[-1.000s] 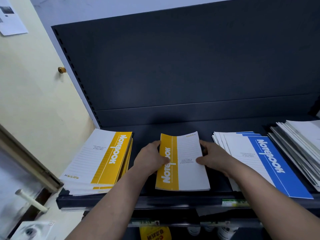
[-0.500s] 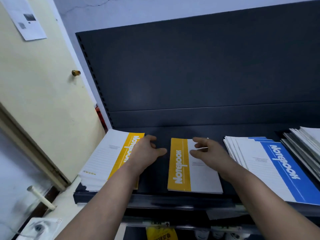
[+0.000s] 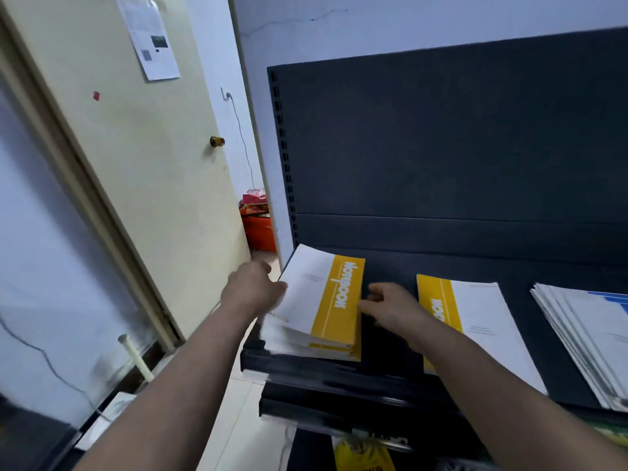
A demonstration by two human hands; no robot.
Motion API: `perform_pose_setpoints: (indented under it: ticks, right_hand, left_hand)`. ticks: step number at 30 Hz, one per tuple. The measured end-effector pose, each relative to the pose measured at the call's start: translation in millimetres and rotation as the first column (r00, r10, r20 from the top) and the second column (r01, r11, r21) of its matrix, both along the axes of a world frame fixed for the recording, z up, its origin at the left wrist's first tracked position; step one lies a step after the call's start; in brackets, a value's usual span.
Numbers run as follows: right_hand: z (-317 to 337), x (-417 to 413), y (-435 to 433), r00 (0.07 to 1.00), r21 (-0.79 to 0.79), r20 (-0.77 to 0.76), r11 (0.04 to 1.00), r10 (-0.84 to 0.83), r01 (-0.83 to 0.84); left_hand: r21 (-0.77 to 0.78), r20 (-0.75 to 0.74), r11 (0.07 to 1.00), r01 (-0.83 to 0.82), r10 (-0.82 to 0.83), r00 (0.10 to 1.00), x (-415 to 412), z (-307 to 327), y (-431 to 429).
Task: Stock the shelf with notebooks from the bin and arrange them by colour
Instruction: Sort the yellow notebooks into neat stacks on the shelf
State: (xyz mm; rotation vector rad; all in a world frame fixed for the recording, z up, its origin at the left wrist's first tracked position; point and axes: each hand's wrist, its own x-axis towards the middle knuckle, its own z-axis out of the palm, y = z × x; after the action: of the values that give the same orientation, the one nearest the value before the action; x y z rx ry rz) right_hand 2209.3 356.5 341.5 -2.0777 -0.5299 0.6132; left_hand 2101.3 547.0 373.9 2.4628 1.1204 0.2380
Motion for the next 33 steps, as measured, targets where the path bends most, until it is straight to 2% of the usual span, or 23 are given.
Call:
perform_pose_setpoints:
  ticks: [5, 14, 19, 33]
  right_hand:
    - [-4, -9, 16, 1.000, 0.015, -0.025, 1.000, -0.014, 0.015]
    - [-6, -17, 23, 0.996, -0.003, 0.009, 0.996, -0.087, 0.087]
    - [-3, -21, 27, 0.995, -0.013, 0.039, 0.995, -0.096, 0.097]
    - [-3, -21, 28, 0.982, 0.015, -0.046, 0.983, -0.181, 0.182]
  left_hand:
    - [-0.172, 0.089, 0.982, 0.074, -0.059, 0.994, -7, -7, 3]
    - [-0.314, 0.142, 0.942, 0.120, -0.078, 0.987, -4, -13, 12]
    - [-0.508, 0.195, 0.853, 0.119, -0.020, 0.981, 0, -3, 11]
    - [-0.672, 0.246, 0.727, 0.143, 0.037, 0.969, 6, 8, 5]
